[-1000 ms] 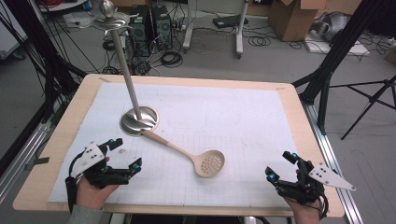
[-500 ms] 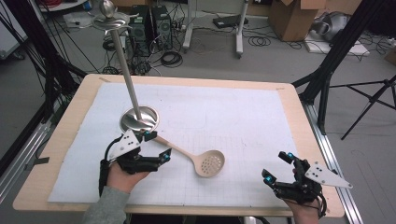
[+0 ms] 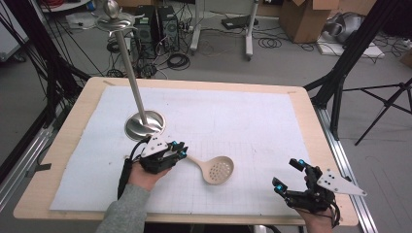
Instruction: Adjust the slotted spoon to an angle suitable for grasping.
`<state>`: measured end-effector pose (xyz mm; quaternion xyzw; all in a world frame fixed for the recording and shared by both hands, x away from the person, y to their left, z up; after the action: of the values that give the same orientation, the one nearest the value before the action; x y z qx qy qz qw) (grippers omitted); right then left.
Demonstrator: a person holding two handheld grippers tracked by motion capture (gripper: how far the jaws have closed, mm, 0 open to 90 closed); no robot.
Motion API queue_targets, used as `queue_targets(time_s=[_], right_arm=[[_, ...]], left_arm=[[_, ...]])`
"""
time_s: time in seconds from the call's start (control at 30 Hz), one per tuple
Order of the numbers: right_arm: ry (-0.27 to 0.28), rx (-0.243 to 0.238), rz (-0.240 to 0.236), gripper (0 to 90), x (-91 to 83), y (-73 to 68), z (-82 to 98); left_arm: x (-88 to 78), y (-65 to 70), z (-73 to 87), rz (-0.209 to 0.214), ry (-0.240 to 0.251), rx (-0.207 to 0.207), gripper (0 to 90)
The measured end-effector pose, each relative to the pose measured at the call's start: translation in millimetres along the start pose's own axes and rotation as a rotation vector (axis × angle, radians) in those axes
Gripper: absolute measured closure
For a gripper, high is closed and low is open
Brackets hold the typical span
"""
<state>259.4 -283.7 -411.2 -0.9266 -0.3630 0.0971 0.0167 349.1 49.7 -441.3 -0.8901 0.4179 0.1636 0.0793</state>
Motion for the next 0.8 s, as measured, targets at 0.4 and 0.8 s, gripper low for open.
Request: queue_targets(time_s=[0.4, 0.8], right_arm=[[0.012, -0.002, -0.007, 9.9, -1.3, -1.2, -2.7], [0.014, 0.002, -0.012, 9.8, -1.3, -1.3, -3.6]], left_arm=[[24.6, 12.4, 4.5, 0.013, -0.042, 0.075, 89.6], [48.7, 9.6, 2.8, 0.103, -0.106, 0.082, 89.7]])
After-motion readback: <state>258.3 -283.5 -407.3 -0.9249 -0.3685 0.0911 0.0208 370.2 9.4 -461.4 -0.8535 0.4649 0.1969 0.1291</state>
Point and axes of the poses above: each handheld gripper's, and its own axes: x roughly forward along the jaws, z roughly out of its underside, y roughly to its right, the point moved 8 cm from there along x, roughly forward along the jaws, and after that the axes turned 1 degree about x, right-handed, at the moved point
